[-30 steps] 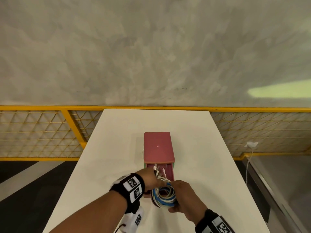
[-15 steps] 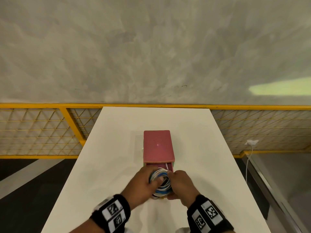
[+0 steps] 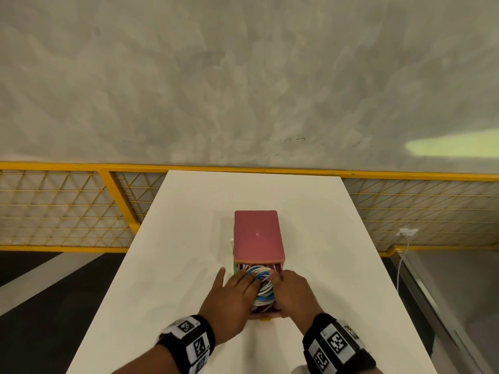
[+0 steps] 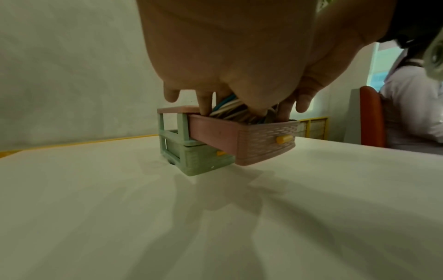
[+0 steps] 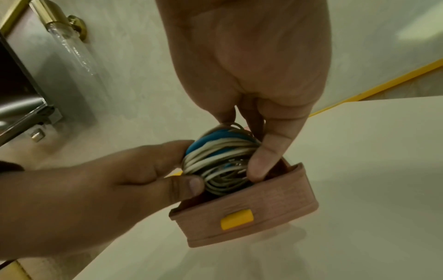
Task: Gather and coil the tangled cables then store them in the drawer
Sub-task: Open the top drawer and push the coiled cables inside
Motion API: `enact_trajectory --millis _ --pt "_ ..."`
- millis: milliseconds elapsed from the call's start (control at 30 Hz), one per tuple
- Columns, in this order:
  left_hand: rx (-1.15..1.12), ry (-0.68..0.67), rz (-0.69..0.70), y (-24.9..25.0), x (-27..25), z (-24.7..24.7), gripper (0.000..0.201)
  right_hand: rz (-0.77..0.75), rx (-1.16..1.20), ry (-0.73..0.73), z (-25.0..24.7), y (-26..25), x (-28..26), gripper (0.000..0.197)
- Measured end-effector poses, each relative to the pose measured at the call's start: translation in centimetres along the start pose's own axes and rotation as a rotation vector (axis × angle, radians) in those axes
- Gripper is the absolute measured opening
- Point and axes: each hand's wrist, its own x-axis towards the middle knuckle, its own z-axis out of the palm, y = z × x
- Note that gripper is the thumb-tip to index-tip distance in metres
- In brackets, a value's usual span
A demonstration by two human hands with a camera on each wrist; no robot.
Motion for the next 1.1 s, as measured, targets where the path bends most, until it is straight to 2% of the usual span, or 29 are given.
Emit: enact_trajectory --millis 133,233,300,433,567,733,833,933,1000,1033,1100 --pt "0.037 -0.003 -0.019 0.1 0.5 0.2 0.070 -0.076 -0.016 0.124 0.4 0.4 0.6 0.038" --pt "0.026 -0.016 -0.061 0.4 0.6 0.6 0.076 -0.039 0.121 0.178 1.0 0.8 0.6 0.026" --pt "-0.007 -0.009 -0.082 0.8 0.3 0.8 0.072 -0.002 0.195 0.183 1.1 0.9 0.3 0.021" --pt "-0.079 0.004 -0.125 1.5 -0.5 1.1 0.063 -0.074 -0.135 0.095 1.6 1.0 1.1 0.028" --pt "-0.065 0.033 -0.162 1.7 -0.1 0.8 0.052 -0.118 -0.262 0.066 1.1 0.6 1.7 0.028" --pt "-0.047 0.054 -0.174 2.4 0.9 0.6 0.054 -0.156 -0.319 0.140 1.0 1.5 1.3 0.031" --pt "0.008 0.049 -0.134 2.3 1.3 0.6 0.054 -0.296 -0.286 0.198 1.1 2.4 0.7 0.037" --pt "0.059 0.048 -0.104 2.3 1.6 0.7 0.056 -0.452 -0.425 0.233 1.4 3.1 0.0 0.035" --pt "0.048 0.061 -0.114 2.0 1.3 1.1 0.059 -0.477 -0.501 0.242 1.5 3.5 -0.6 0.029" --pt "0.030 0.066 -0.122 1.7 1.1 1.2 0.060 -0.500 -0.536 0.244 1.4 4.0 -0.7 0.033" --pt "0.003 0.085 -0.085 1.3 0.4 1.8 0.065 -0.530 -0.601 0.171 1.6 5.5 -1.1 0.058"
